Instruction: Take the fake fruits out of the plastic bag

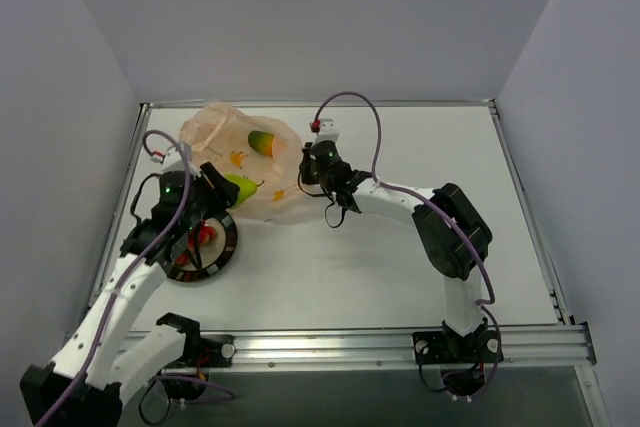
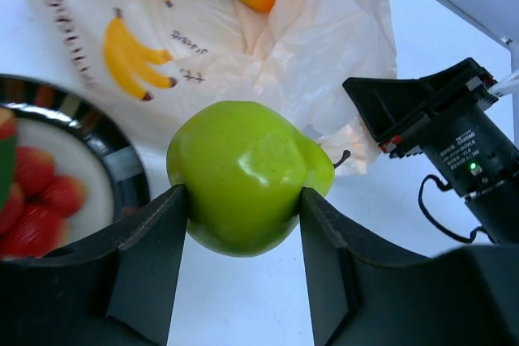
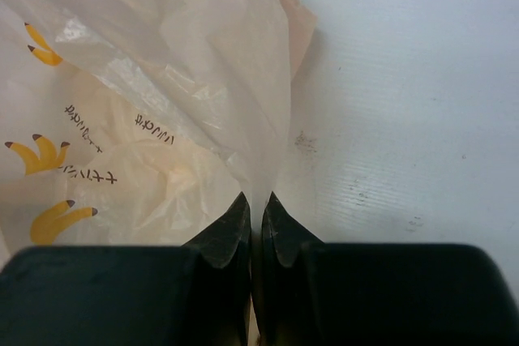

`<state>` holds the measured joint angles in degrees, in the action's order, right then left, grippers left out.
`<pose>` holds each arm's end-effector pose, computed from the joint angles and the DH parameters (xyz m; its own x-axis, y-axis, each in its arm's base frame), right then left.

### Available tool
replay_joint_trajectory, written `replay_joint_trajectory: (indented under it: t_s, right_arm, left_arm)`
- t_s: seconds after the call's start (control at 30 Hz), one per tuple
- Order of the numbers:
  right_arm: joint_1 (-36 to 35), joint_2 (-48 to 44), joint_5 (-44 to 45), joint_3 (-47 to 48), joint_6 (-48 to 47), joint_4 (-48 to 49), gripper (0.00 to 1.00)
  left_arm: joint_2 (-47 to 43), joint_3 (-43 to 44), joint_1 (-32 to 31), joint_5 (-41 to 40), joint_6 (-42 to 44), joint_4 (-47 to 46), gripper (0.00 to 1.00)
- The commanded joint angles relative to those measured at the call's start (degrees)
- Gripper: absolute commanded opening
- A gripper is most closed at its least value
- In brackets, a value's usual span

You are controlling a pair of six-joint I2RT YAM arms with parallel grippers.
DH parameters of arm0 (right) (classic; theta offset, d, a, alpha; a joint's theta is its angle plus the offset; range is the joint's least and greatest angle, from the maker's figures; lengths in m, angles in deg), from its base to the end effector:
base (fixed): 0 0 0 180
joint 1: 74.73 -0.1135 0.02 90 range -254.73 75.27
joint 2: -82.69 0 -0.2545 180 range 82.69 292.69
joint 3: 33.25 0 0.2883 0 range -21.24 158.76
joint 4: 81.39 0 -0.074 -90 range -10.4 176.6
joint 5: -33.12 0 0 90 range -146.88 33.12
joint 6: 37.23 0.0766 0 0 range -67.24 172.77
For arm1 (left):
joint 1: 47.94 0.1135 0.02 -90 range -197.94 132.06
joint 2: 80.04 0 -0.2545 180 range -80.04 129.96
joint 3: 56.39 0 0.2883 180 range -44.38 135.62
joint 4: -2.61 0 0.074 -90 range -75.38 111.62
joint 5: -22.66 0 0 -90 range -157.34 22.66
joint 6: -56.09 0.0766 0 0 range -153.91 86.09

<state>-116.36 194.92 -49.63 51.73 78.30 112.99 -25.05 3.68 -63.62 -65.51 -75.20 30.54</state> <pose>0.3942 0.3374 0.1837 -0.3946 0.2213 -0.8918 -0.4399 0.8066 0.3948 0.2881 -0.0834 0.2890 -0.4779 -0.5509 -0.6842 -0.0224 0.7863 -0.6174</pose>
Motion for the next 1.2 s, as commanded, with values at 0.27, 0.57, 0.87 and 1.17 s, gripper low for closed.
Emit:
replay_joint_trajectory:
  t_s: [0.27,0.57,0.87,1.17]
  right_arm:
    - [0.7,-1.5,-0.6,1.0,0.3,1.8,0.02]
    - [0.1,-3.4,-1.9,-0.7,-0.2,1.3,0.03]
    - [-0.6,-3.9,-2.1,-1.5,-0.3,1.4,0.04]
    - [-0.6,-4.7,-1.4,-2.4,-0.9,0.8,0.04]
  left_arm:
    - [-16.7,-15.0,0.5,-13.9,-5.6,10.6,0.14]
    - [-13.6,-21.7,0.5,-21.2,-8.6,3.2,0.2]
    - [-15.5,-24.3,0.5,-19.6,-9.1,0.1,0.73]
    - [-16.7,-13.4,0.2,-11.1,-8.2,6.5,0.73]
